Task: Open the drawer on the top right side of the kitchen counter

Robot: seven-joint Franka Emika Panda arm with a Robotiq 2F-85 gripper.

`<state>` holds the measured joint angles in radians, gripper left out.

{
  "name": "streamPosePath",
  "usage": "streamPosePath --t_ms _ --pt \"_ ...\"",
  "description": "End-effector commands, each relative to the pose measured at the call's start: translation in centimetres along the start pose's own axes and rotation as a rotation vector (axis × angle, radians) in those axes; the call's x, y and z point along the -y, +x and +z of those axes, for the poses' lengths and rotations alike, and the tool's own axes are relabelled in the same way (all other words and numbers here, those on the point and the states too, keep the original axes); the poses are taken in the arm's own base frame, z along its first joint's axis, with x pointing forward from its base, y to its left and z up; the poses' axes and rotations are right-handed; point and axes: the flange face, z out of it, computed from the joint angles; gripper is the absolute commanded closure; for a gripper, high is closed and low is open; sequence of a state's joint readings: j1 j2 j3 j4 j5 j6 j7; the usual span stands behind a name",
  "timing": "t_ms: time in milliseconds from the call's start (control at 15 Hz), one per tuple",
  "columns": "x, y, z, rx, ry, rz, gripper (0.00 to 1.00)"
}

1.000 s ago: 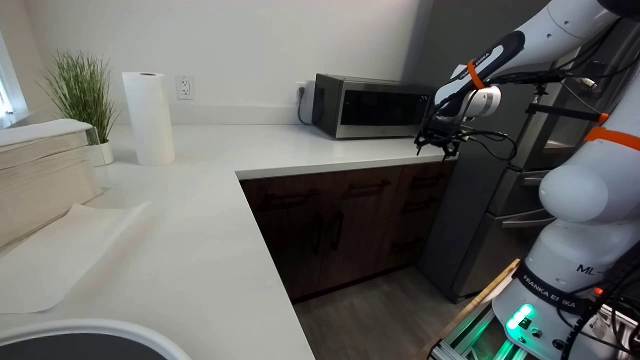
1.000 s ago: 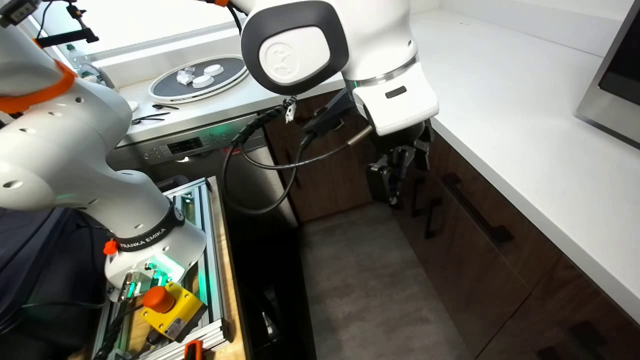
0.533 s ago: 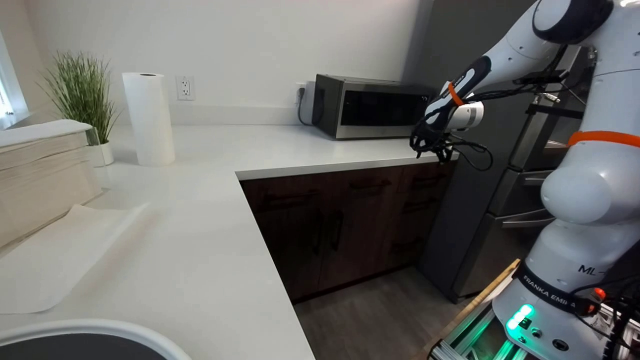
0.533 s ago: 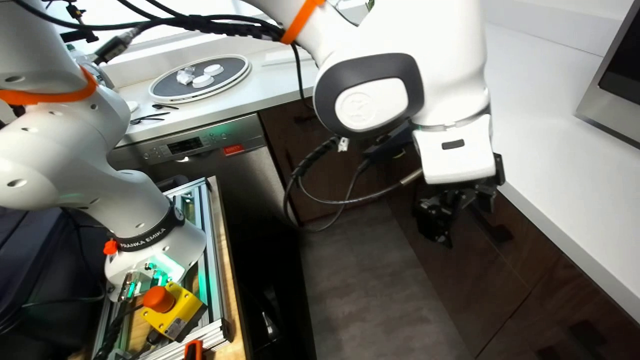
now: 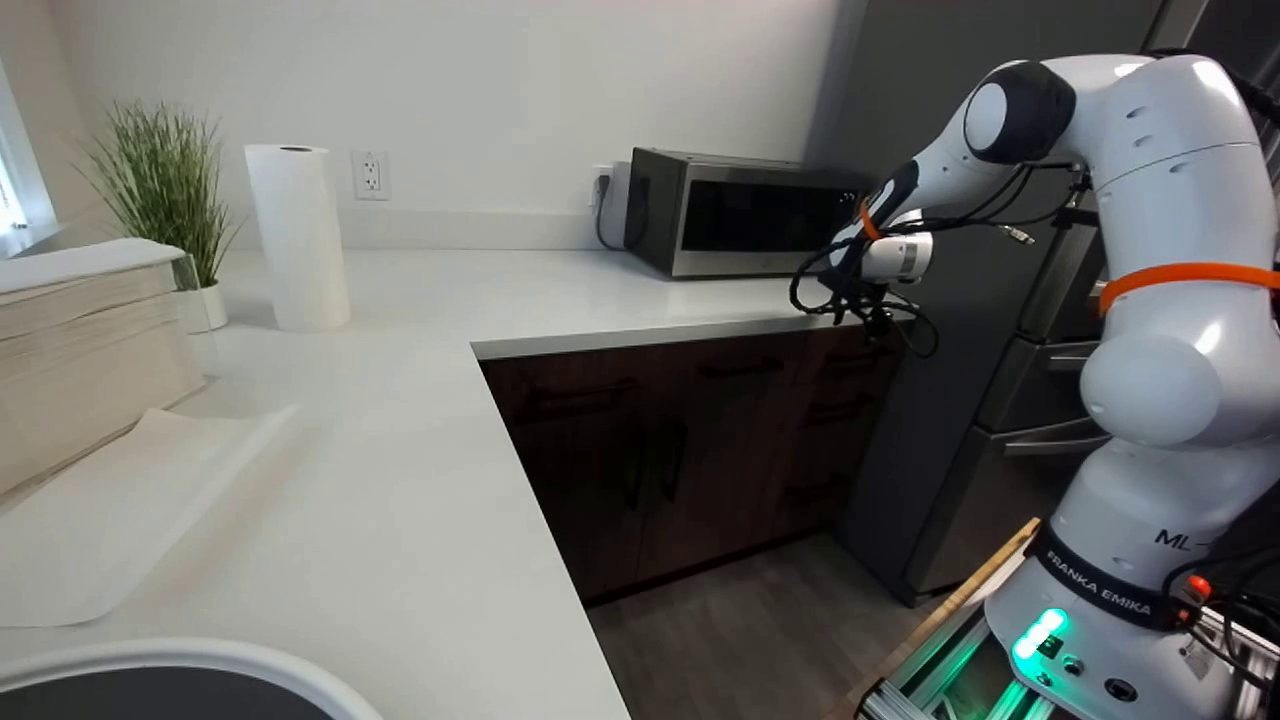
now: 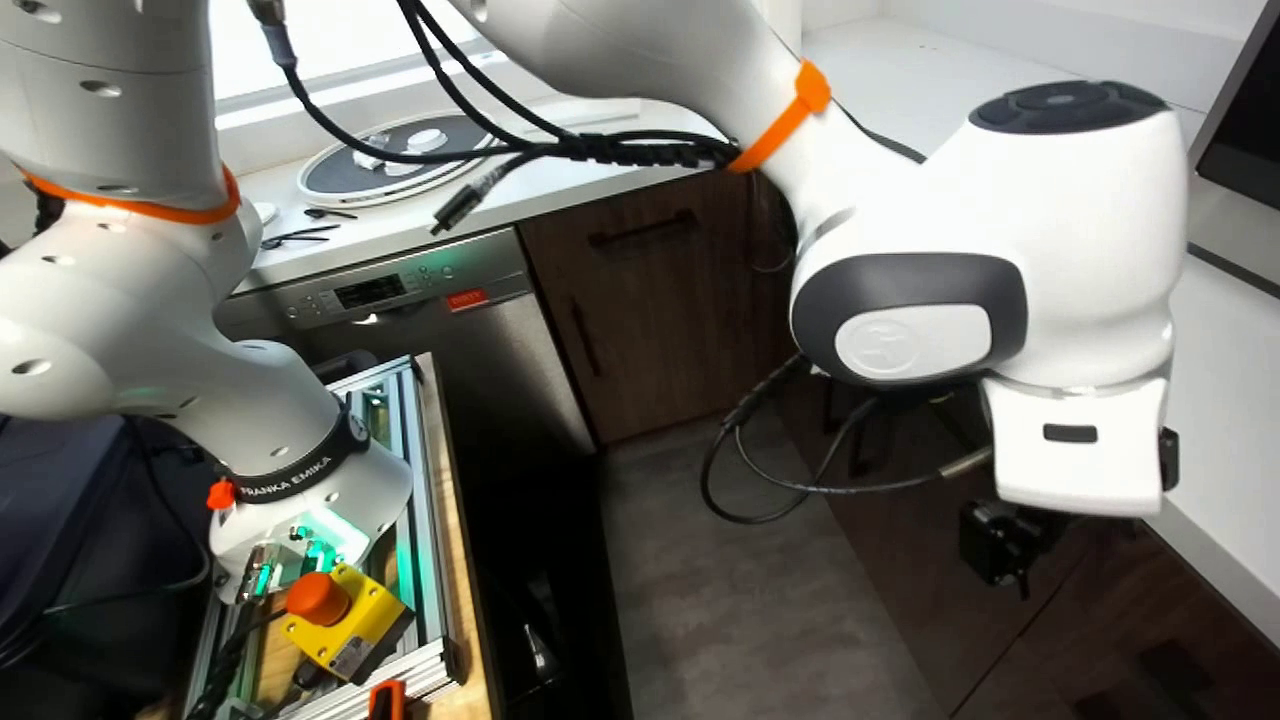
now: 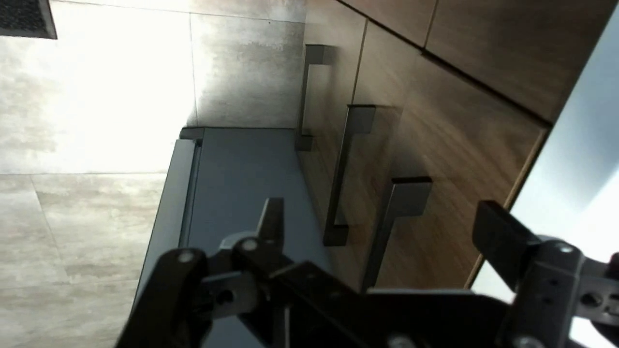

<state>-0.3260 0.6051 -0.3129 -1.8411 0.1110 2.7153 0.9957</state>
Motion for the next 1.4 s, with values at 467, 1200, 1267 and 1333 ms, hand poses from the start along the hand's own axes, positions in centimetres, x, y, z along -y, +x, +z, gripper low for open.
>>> streamPosePath --t_ms 467,1200,1267,1333 --pt "-0.9 3.5 2.0 -0.034 -0.012 0.05 0.0" --pt "-4.8 9.9 4.1 0.042 0.061 0.001 0.0" --pt "-5.0 10.3 4.5 0.04 0.062 0.003 0.0" --pt "-5.1 10.5 4.9 0.04 0.062 0.004 0.0"
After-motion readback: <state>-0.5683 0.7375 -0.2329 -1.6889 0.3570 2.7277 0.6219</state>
